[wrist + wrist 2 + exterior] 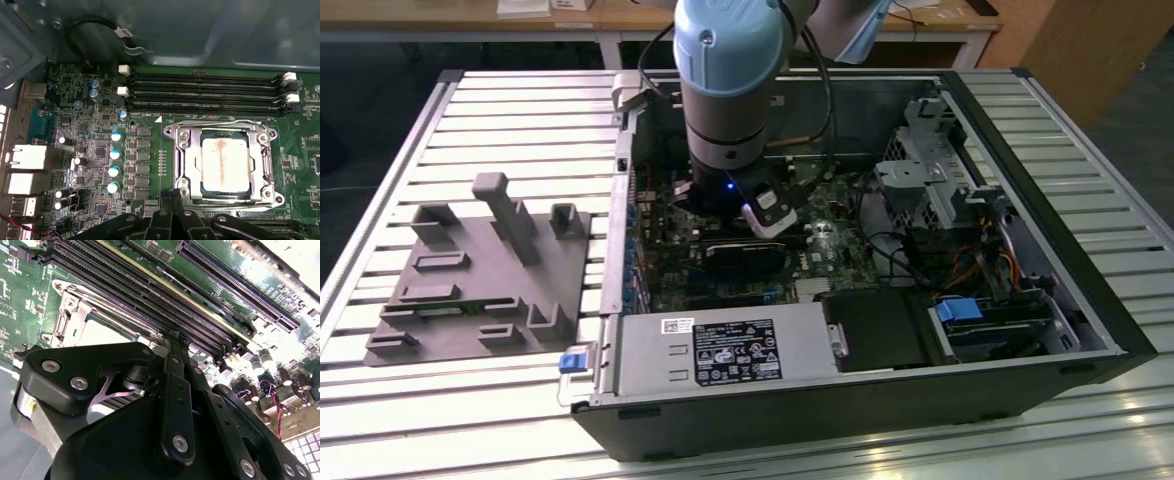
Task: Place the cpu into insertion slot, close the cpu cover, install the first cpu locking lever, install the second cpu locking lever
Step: 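Install the second cpu locking lever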
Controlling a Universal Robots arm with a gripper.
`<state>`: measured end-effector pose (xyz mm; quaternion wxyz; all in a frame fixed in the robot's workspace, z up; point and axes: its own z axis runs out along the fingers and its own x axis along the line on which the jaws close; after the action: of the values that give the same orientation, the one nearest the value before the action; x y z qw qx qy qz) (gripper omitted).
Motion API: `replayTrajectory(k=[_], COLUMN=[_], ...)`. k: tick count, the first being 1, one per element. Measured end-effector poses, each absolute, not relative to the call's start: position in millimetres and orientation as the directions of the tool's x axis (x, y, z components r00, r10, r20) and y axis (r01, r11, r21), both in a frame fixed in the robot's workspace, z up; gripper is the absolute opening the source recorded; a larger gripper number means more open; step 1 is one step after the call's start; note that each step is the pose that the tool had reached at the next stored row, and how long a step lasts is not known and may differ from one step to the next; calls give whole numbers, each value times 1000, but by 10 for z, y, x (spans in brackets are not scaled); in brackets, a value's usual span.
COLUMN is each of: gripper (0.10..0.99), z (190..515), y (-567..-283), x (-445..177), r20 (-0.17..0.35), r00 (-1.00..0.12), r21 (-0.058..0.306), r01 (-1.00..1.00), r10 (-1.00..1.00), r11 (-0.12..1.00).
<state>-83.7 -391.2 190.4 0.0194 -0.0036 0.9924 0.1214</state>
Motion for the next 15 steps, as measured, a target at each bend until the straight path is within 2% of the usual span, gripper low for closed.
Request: replayTrajectory(k=[15], gripper=[106], z=[1917], y=[-3897], x=[-847], r20=[-39], r00=[-999], r21=[241], r01=[-12], r10=[-2], r11=[970])
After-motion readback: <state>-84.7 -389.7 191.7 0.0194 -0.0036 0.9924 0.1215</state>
